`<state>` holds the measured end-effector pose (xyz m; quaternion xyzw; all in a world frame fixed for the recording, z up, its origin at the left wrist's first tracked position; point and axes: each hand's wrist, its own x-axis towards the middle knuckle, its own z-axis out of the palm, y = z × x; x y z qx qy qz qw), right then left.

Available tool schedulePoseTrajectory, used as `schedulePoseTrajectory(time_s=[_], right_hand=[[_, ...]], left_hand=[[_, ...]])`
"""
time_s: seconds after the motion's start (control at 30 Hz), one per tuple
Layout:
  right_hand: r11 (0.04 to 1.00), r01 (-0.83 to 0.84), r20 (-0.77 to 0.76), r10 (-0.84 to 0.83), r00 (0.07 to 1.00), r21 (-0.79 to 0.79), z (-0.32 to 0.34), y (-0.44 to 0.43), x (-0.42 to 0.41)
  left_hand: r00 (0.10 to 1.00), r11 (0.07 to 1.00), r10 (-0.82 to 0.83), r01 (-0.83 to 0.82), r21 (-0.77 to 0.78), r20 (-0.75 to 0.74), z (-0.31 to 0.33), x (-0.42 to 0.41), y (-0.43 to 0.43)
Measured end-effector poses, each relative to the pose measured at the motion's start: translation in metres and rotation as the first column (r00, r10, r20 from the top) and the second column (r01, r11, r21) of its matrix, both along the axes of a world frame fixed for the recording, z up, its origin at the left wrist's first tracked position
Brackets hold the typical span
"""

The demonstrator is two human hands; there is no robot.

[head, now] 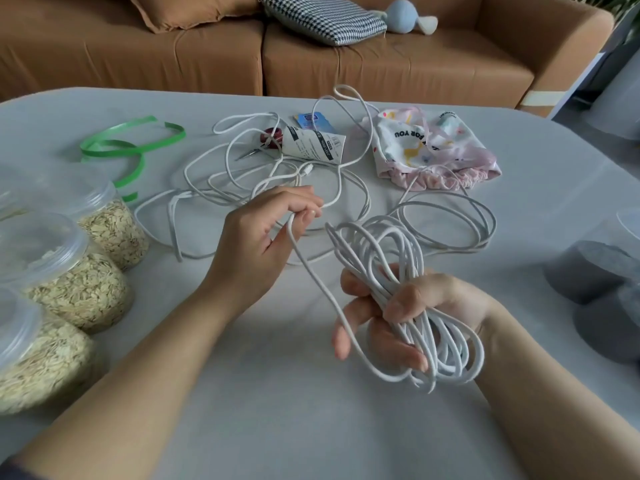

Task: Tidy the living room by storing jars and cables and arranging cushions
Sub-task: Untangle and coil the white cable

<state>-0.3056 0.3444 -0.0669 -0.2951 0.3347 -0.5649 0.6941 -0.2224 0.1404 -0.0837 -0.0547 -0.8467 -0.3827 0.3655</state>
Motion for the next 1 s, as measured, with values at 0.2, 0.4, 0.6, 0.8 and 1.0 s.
schedulePoseTrajectory(time_s=[0.2, 0.4, 0.6, 0.8, 1.0], right_hand=[[0.991, 0.116, -0.065, -0.12, 0.991, -0.07, -0.004, 0.002, -0.001], [0.882, 0.395, -0.153, -0.441, 0.884, -0.255, -0.005, -0.006, -0.005], [0.721, 0.607, -0.134, -0.674, 0.727, -0.335, -0.004, -0.007, -0.011], [0.529, 0.797, -0.015, -0.836, 0.549, -0.291, 0.001, -0.008, -0.006], [0.481, 0.843, -0.078, -0.875, 0.477, -0.241, 0.0, -0.009, -0.009]], left_hand=[[0.996, 0.996, 0.083, -0.084, 0.025, 0.01, -0.002, 0.0, 0.0], [0.953, 0.953, 0.303, -0.303, 0.013, -0.015, -0.002, -0.005, -0.008], [0.959, 0.95, 0.282, -0.277, 0.142, -0.02, -0.003, -0.002, -0.013], [0.941, 0.948, 0.319, -0.318, 0.02, -0.11, 0.002, 0.003, -0.004], [0.946, 0.951, 0.281, -0.297, -0.087, -0.16, 0.001, 0.002, -0.006]])
